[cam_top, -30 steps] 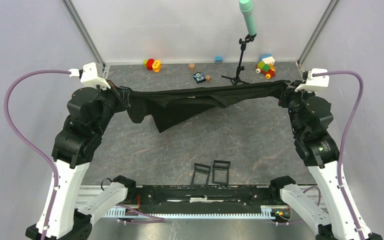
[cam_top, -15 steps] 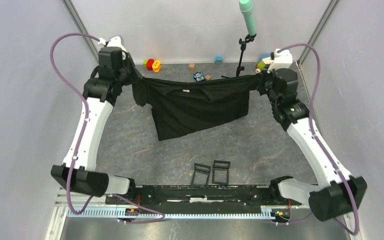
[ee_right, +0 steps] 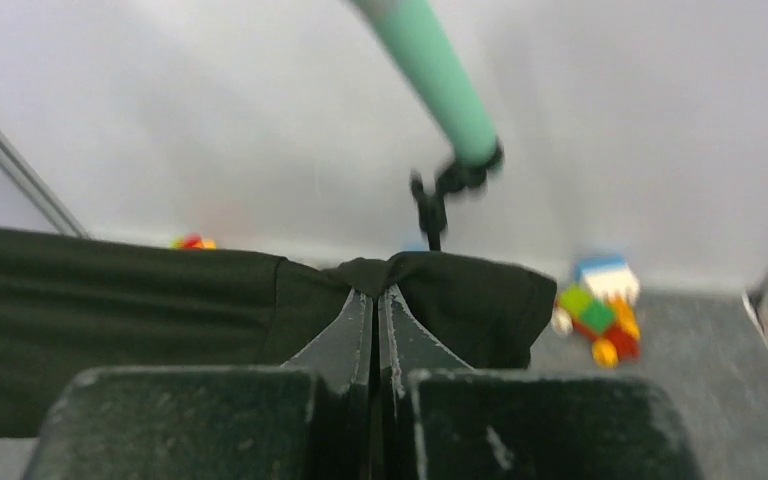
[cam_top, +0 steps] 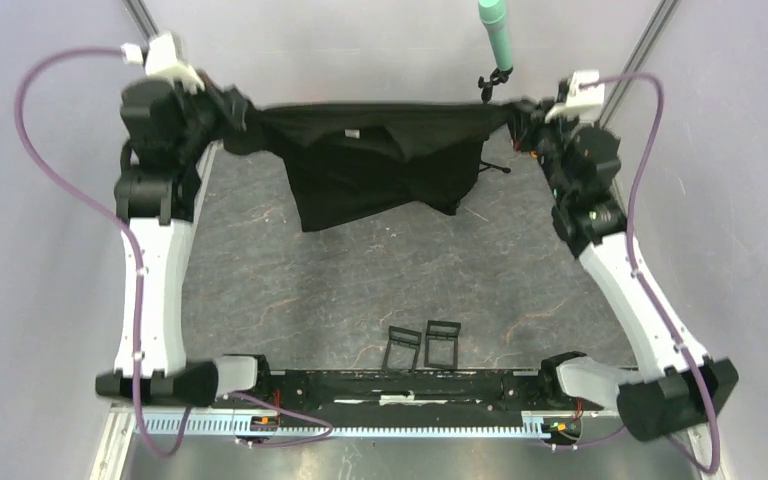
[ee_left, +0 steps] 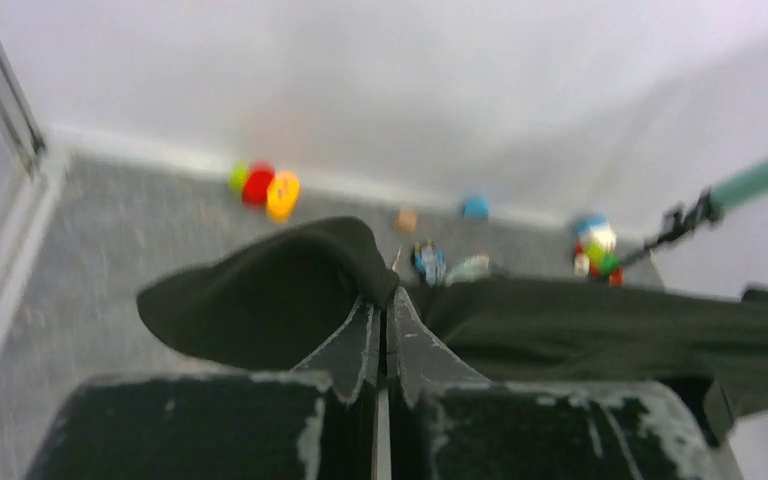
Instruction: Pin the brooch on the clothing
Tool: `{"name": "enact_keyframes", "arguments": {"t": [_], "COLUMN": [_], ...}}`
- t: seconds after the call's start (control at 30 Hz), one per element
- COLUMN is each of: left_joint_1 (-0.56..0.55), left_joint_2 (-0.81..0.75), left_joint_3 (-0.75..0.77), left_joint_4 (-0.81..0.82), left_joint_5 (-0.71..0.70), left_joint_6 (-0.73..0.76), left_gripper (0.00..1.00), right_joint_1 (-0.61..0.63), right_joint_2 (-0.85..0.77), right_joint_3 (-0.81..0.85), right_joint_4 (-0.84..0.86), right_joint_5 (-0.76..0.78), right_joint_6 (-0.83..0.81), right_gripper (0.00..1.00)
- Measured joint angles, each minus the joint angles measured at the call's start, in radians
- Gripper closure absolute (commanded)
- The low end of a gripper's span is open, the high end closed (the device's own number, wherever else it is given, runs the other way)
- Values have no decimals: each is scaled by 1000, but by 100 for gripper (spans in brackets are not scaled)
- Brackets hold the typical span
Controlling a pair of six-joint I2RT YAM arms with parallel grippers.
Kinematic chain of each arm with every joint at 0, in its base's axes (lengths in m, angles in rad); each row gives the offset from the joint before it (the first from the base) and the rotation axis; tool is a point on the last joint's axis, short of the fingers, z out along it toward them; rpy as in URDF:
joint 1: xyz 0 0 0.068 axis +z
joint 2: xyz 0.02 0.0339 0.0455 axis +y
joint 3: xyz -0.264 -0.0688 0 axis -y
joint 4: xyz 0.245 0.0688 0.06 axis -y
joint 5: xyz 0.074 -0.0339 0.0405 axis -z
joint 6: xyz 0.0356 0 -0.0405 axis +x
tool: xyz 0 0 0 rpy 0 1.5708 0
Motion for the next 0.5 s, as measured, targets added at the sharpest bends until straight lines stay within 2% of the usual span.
{"name": "enact_keyframes", "arguments": {"t": [0.17,0.3,0.37,0.5], "left_joint_1": [0,0,-1,-2], "left_joint_2": [-302,-403,-403,-468], "left_joint_3": [-591,-1018,-1183,-1329], "left_joint_4": [89,111,98,62], "left_joint_5": [57,144,188,233], "left_joint_6": [-88,-197,-250,-321], "left_gripper": [98,98,98,98], "right_joint_1": [-2,-2,-2,-2], "right_joint_2": [-205,-235,-234,-247], "right_joint_3": [-398,-679,-788,-886], "right_joint_4": [10,-84,-156,-230], "right_joint_5": [-15,-21,-13,21], "right_joint_6": [31,70,88,115], "right_gripper": [100,100,100,100]}}
